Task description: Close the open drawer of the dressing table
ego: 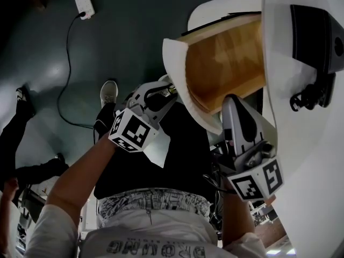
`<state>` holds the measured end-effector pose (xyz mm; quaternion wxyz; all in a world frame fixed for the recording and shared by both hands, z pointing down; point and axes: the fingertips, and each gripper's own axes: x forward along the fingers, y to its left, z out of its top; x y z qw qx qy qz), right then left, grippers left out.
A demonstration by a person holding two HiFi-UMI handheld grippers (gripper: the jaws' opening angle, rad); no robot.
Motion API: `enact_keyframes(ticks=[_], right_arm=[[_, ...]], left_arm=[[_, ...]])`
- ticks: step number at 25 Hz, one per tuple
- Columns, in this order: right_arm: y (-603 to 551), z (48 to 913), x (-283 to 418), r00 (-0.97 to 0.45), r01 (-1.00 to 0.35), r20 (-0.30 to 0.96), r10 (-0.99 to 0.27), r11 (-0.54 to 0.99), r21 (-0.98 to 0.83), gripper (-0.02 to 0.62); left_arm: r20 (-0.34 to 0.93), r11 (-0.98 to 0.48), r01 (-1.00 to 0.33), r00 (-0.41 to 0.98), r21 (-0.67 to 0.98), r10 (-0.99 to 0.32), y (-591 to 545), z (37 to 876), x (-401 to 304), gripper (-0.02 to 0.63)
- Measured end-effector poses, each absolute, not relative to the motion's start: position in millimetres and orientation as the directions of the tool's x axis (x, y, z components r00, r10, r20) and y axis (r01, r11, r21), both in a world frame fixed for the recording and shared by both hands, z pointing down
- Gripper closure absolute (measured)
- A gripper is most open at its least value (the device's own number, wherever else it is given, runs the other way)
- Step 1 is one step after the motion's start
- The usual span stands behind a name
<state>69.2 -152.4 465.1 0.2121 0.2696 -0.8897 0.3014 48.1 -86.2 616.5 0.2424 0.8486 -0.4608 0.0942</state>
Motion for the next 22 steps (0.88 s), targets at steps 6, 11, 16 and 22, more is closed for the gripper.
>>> enact_keyframes(ticks=[6, 11, 16, 22], right_arm=[[-159, 455, 77, -0.761, -0.621, 0.525, -0.383, 0.666, -0.414, 0.588], [-167, 447, 91, -0.744, -0.648, 0.514, -0.427, 0.648, -0.4, 0.588], [-172, 446, 104, -0.718, -0.685, 0.504, -0.48, 0.617, -0.388, 0.588], [-173, 455, 123, -0.681, -0.729, 0.493, -0.541, 0.569, -0.381, 0.588]], left_arm=[[0.387, -0.489, -0.813, 0.581, 0.316, -0.716, -105, 615, 58, 0.489], [0.371, -0.518, -0.795, 0.606, 0.317, -0.703, -132, 615, 73, 0.489], [0.341, -0.563, -0.765, 0.644, 0.313, -0.685, -161, 613, 87, 0.489], [0.3, -0.602, -0.738, 0.674, 0.303, -0.675, -192, 611, 102, 0.489]])
